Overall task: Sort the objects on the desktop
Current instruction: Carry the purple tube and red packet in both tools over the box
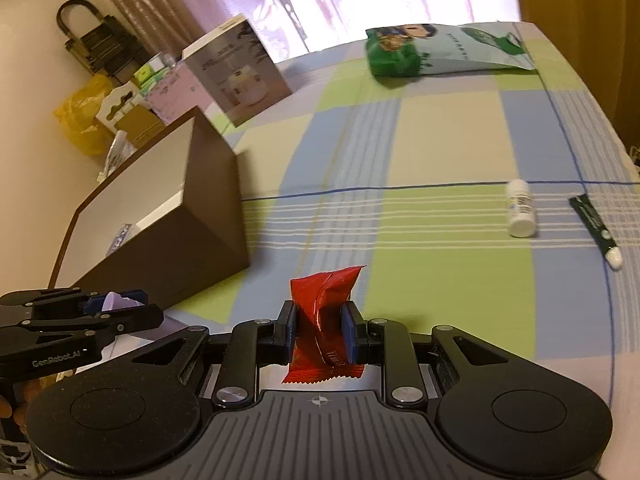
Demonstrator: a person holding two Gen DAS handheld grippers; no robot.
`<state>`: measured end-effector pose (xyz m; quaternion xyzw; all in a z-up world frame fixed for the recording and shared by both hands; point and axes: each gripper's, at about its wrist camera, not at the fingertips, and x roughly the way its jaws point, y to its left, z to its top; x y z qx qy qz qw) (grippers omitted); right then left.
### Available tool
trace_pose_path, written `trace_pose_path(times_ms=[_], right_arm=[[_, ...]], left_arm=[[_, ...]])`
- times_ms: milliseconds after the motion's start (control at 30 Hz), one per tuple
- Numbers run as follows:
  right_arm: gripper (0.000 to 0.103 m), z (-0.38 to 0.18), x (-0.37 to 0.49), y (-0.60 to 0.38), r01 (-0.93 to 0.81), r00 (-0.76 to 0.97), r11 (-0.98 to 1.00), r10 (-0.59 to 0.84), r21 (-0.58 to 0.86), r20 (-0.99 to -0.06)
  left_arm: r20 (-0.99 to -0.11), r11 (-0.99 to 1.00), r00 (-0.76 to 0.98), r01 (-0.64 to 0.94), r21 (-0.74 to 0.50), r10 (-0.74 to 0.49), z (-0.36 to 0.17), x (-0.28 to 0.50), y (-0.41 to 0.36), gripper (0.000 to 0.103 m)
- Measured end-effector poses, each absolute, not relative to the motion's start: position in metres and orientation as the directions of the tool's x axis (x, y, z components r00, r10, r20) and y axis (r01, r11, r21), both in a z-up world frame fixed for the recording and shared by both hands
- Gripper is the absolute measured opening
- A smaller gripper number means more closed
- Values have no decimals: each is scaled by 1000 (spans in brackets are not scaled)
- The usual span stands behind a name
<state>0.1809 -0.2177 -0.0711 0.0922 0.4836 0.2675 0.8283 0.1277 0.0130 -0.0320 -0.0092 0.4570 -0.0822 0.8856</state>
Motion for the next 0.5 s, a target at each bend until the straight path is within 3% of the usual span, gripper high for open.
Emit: trace_pose_path(times_ms=[500], right_arm=[[26, -55, 182, -170, -432, 392, 812, 561, 393, -729]], left_arm=[[-773, 992, 623, 81, -93, -123, 1, 105, 58, 25]])
